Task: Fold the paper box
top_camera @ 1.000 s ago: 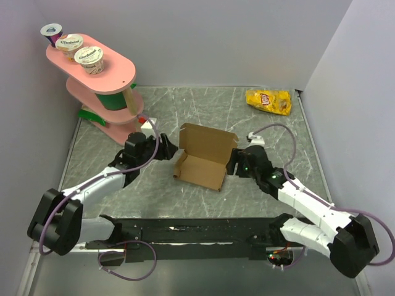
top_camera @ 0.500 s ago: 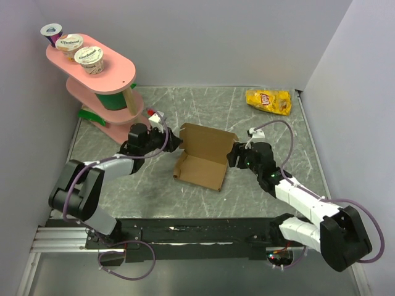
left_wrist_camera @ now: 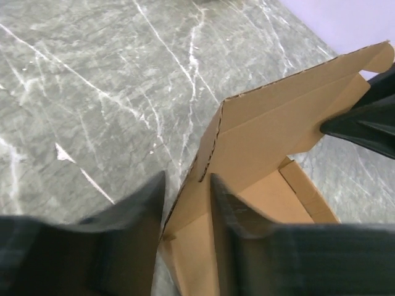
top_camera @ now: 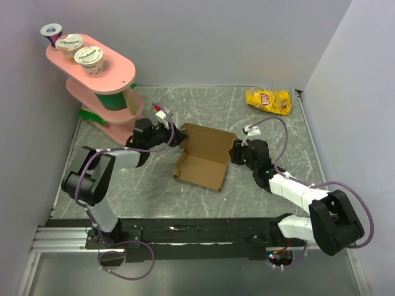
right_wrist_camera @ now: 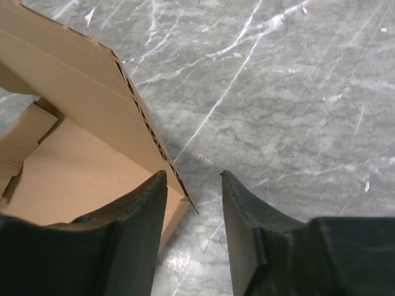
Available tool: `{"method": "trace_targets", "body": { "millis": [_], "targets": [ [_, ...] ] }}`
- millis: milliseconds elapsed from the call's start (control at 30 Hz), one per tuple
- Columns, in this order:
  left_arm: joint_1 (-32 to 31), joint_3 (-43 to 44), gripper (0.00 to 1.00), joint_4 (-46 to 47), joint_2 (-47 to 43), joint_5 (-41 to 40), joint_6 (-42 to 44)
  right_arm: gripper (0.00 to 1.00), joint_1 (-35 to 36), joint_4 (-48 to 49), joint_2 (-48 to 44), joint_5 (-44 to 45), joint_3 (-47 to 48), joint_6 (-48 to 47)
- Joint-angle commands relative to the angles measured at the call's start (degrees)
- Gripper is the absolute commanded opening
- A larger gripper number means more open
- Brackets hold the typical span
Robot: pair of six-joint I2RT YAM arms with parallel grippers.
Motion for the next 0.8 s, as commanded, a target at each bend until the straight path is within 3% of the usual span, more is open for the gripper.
{"method": "trace_targets", "body": {
  "millis": [0,33,167,300,400,600,767],
  "targets": [
    [0.1,1.9,0.30,6.0,1.4,4.0,-1.0,0.43,-0.1,5.6,0.9,-0.3,1.8,-2.0],
    [0.0,2.1,0.23,6.2,1.7,4.3,-1.4,0.42,-0.2,6.0,1.2,-0.3,1.8,-2.3],
    [-1.1,0.9,0.16,6.5,1.5,0.5,-2.4,0.37,-0.1,6.6,2.5,-0.6,2.2,-2.9],
    [-3.2,-0.5,0.07,5.9,0.3,-6.0,-3.5,0.08,0.7,6.3,3.4,1.2,3.0,-2.2],
    [-5.5,-0.6,0.05,3.8,-0.3,-13.0,-4.3,0.07,3.0,6.4,3.9,3.4,3.4,-2.3],
    [-11.1,-0.5,0.04,-0.4,-2.1,-29.0,-7.9,0.02,10.2,4.2,5.8,15.8,5.8,-1.3],
    [-14.3,-0.2,0.03,-1.9,-2.5,-34.8,-11.0,0.00,15.2,0.9,8.9,27.8,8.8,0.8]
  ]
}}
